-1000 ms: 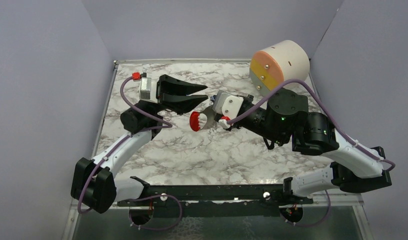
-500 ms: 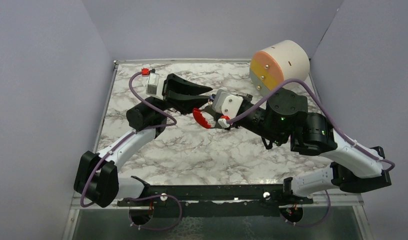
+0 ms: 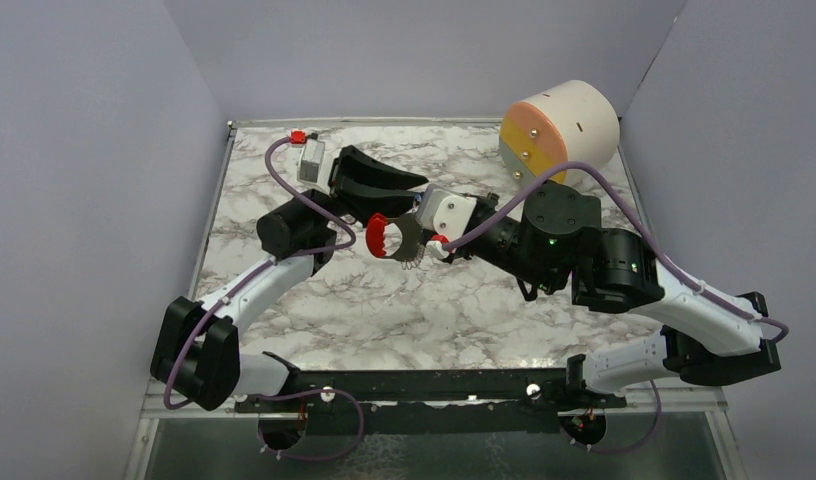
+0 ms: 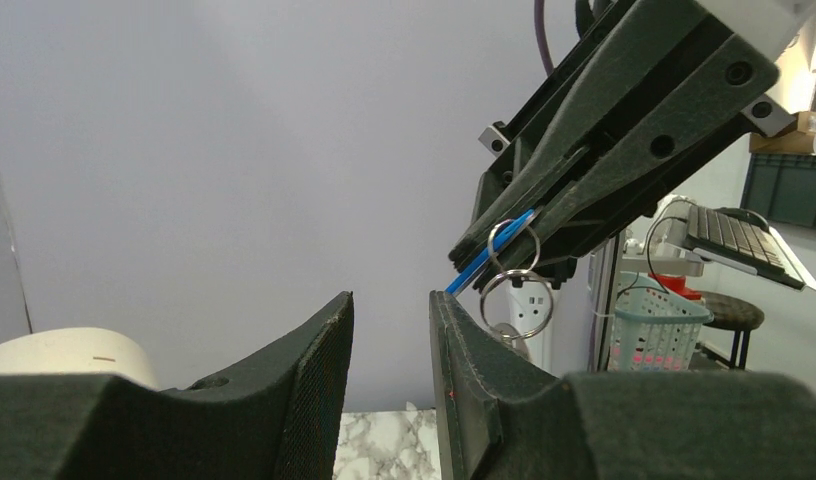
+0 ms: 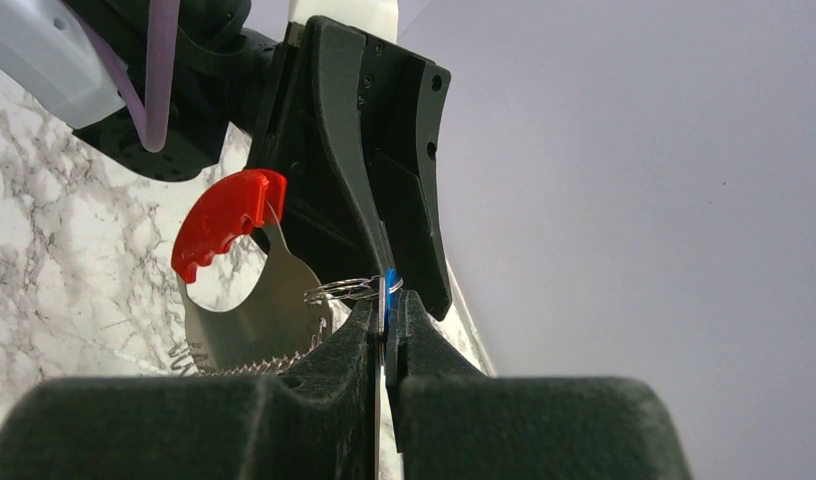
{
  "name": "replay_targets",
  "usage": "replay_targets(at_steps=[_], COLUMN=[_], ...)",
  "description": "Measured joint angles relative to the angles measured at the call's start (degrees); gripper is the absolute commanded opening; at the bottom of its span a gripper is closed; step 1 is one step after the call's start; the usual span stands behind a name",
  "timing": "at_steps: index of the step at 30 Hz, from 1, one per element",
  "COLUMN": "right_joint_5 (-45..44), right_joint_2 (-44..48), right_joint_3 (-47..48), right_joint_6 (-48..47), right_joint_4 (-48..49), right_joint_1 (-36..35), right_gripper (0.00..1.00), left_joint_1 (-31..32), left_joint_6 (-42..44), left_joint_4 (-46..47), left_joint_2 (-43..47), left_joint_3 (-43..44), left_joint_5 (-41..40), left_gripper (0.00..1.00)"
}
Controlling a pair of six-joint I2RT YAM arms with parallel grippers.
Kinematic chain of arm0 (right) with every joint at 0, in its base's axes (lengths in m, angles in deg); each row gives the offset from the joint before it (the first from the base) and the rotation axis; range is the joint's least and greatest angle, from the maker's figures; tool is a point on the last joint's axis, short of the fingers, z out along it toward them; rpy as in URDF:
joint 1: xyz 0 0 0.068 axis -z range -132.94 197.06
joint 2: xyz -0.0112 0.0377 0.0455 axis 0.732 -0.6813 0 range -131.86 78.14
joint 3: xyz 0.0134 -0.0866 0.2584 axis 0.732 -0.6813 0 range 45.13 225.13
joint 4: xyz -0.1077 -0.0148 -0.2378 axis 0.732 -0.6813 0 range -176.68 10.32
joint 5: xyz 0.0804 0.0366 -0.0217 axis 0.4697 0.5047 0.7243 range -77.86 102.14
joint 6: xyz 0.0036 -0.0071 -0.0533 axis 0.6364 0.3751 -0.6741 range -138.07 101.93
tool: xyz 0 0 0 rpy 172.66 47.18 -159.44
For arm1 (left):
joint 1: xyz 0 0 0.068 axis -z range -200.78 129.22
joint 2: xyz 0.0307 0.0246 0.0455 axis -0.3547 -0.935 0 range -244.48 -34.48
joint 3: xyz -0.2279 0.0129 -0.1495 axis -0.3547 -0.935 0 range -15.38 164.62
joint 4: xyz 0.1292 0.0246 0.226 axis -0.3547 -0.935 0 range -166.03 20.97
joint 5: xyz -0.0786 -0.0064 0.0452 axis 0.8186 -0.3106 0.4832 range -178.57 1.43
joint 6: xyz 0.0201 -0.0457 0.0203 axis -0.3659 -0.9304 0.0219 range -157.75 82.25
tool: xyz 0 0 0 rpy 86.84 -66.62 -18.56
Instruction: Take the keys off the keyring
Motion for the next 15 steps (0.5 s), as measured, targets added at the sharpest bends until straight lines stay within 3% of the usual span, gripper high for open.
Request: replay_targets(at_steps=[15], right_joint_5=[-0.2], right_joint_2=[1.2], right_joint_3=[-0.5], right_joint_6=[0.0], right_joint_4=[0.9], right_joint_1=[0.0], right_gripper=[0.01], left_joint_1=[0.0], left_joint_6=[5.2], left_joint_4=[0.1], left_joint_2=[6.4], left_joint_3=[-3.7], left_joint_5=[-0.1], left_gripper=[0.36])
